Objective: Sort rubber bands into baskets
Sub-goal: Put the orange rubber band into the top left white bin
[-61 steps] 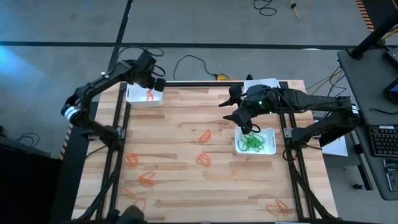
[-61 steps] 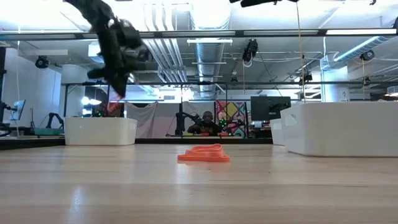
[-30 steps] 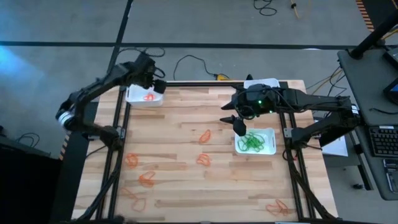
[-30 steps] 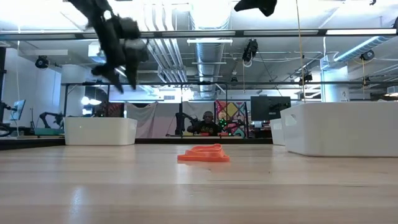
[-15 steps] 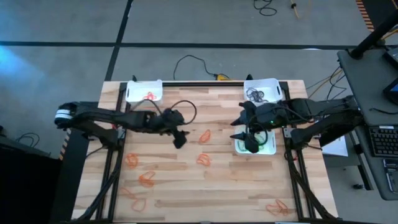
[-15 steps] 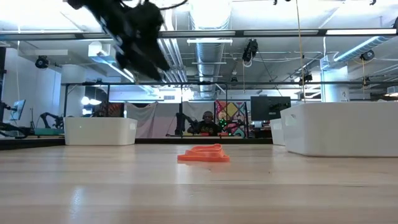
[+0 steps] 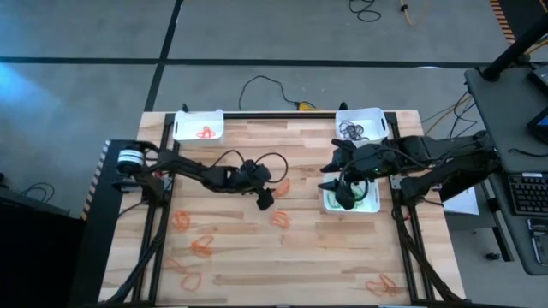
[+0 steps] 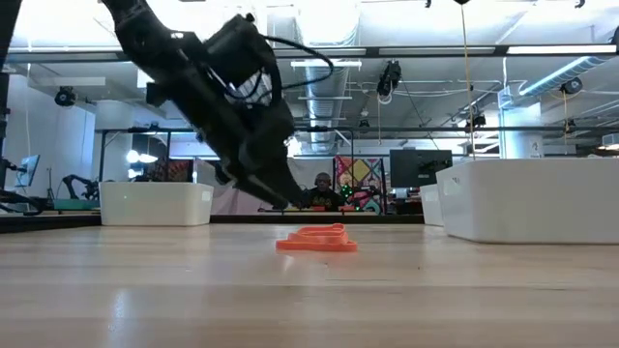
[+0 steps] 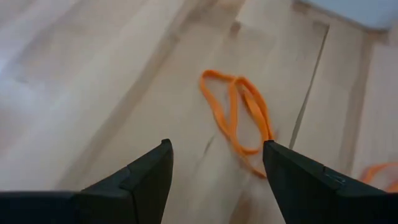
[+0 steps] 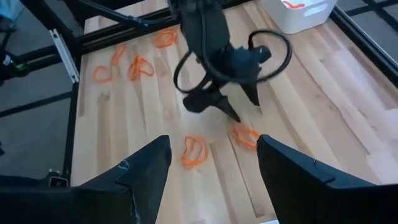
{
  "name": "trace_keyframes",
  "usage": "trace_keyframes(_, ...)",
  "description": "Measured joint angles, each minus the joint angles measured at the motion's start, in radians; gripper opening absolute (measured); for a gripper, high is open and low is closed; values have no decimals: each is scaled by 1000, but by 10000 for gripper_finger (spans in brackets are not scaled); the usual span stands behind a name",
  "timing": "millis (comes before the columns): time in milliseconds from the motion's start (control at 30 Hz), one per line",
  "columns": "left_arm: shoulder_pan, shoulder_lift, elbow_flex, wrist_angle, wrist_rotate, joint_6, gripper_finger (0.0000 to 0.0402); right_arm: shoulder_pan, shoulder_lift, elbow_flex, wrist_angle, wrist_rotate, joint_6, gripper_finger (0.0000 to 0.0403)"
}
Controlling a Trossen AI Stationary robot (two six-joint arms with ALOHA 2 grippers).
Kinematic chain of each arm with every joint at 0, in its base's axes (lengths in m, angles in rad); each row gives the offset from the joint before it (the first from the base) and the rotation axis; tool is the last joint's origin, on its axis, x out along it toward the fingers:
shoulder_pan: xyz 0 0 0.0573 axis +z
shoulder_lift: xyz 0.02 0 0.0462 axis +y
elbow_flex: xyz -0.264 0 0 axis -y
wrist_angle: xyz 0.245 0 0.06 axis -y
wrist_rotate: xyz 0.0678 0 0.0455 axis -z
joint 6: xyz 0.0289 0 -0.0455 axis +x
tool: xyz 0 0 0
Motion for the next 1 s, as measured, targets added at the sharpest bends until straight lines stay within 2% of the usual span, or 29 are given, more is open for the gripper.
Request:
trace_keyframes(167, -1, 60, 2, 85, 52, 0, 231, 0, 0, 0, -9, 0, 27, 231)
trace_keyframes(300, -18, 91, 3, 80, 71, 0, 216, 0, 0, 0, -10, 0, 29, 231)
trace_keyframes(400, -28, 113, 12, 83, 71, -6, 177, 0, 0, 0, -14, 0, 29, 231)
trace_keyframes(700, -33, 157, 45, 63, 56, -127, 15, 0, 0, 0, -22, -3, 32, 231)
trace_keyframes(833, -34, 107, 54, -34, 114, -164, 8, 0, 0, 0, -41, -11, 32, 231)
trace_keyframes(900, -47, 46, 49, -133, 159, -168, 3, 0, 0, 0, -55, -12, 35, 231)
trace_keyframes(1000, -66, -80, 48, -260, 168, -163, 1, 0, 0, 0, -67, -12, 39, 231)
